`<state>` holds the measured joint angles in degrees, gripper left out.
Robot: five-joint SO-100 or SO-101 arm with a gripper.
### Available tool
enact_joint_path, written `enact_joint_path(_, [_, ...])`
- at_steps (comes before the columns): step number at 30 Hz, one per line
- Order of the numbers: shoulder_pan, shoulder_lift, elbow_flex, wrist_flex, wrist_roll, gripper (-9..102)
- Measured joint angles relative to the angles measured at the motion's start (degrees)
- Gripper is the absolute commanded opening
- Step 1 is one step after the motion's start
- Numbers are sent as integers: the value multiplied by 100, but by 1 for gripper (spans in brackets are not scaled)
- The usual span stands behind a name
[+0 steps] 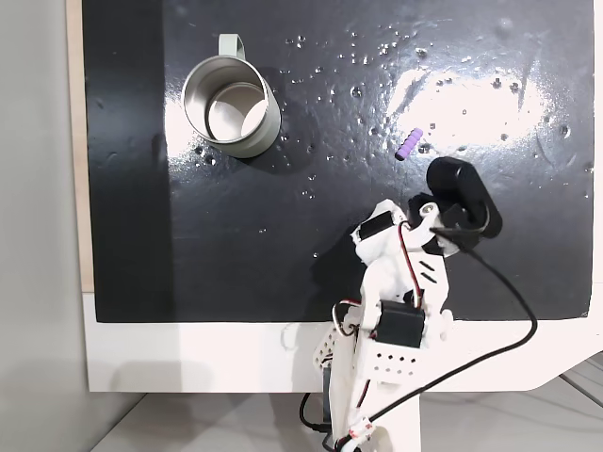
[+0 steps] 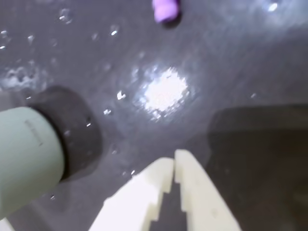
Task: Grasp a pengrip and put it in the cup.
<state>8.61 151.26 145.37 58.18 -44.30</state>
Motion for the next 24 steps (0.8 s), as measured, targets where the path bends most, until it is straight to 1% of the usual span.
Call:
enact_joint_path(3, [272,-1020,-378,-352,-527,0])
enact_joint_path(7, [694,-2443,-1072,-677,-949,1])
enact_joint_path(12, [1002,-3771,-1907,-791,-1371,6])
enact_joint_path(15, [1046,-4061,-2083,-791,-1591,12])
enact_joint_path(17, [1037,-4096,-2083,-791,-1793,19])
enact_joint_path(19, [1037,-4131,-2083,-791,-2039,23])
enact_joint_path(24, [1046,-4474,-2417,-791,-2250,24])
